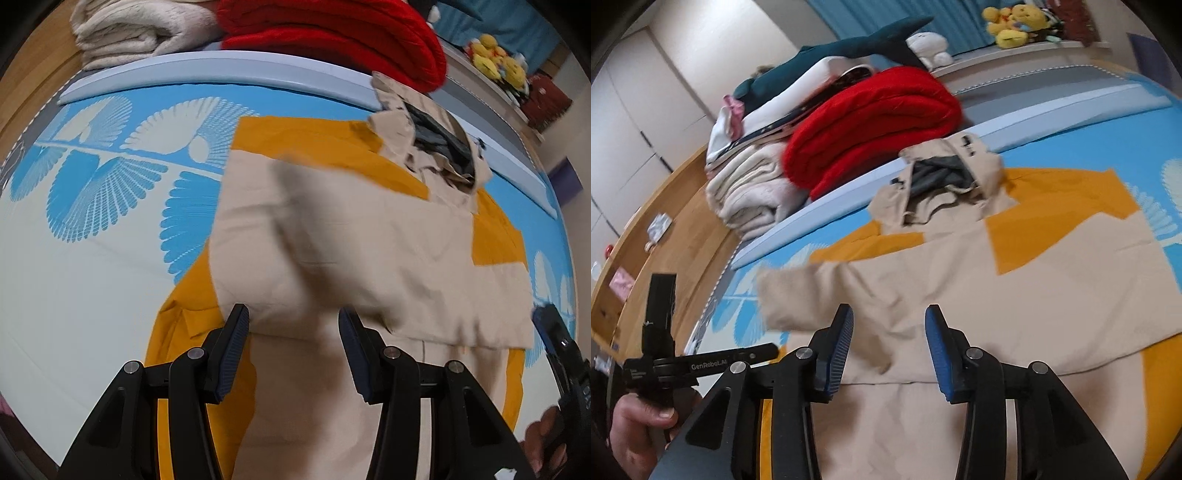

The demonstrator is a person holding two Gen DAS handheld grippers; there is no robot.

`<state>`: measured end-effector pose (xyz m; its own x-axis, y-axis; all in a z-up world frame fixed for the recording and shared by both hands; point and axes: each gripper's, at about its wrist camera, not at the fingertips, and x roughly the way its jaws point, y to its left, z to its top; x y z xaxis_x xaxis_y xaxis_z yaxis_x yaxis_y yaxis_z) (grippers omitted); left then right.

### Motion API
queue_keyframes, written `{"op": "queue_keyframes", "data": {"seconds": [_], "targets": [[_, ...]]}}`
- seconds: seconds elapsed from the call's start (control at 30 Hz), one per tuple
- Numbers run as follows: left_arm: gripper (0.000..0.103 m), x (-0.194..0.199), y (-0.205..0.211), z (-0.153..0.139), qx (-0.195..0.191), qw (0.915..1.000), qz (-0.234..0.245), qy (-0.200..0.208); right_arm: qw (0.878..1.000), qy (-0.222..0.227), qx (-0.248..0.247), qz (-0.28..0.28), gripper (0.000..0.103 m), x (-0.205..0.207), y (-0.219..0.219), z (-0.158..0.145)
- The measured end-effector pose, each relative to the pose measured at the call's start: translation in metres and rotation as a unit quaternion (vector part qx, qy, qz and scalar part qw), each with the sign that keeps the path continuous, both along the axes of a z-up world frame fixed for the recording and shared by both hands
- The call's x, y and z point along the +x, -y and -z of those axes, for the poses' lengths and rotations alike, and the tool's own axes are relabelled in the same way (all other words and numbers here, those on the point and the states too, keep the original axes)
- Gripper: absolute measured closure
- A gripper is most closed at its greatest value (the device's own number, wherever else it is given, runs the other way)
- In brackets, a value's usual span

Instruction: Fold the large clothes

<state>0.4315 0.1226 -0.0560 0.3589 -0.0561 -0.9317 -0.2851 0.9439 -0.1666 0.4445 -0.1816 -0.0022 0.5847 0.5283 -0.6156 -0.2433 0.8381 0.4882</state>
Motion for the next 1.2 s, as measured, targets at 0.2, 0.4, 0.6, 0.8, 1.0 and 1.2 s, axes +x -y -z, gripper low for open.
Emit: {"op": "queue_keyframes", "data": {"seconds": [0.2,0.4,0.6,0.8,1.0,1.2], "targets": [[0.057,0.007,0.001,0.011,-0.013,0.9999,-0.009,0.003,0.998,-0.034,-0.010,0.052,0.058,0.014,0.022,0.006],[0.055,0.010,-0.037,0.043,-0.073,0.9924,-0.093,-0.035,0.971,-0.169,-0.052,0.159,0.058,0.026,0.062,0.056],[0.055,0.008,-0.069,0.071,-0.184,0.9696,-0.152,-0.052,0.941,-0.248,-0.002,0.232,0.058,0.028,0.113,0.096],[0.057,0.013,-0.070,0.080,-0.189,0.9687,-0.154,-0.047,0.924,-0.268,0.024,0.270,0.082,0.029,0.136,0.108],[0.099,0.012,-0.060,0.062,-0.154,0.9792,-0.131,-0.012,0.924,-0.249,0.031,0.289,0.100,0.028,0.142,0.098],[0.101,0.003,-0.056,0.045,-0.069,0.9863,-0.149,-0.013,0.927,-0.253,0.009,0.277,0.100,0.026,0.130,0.097]]}}
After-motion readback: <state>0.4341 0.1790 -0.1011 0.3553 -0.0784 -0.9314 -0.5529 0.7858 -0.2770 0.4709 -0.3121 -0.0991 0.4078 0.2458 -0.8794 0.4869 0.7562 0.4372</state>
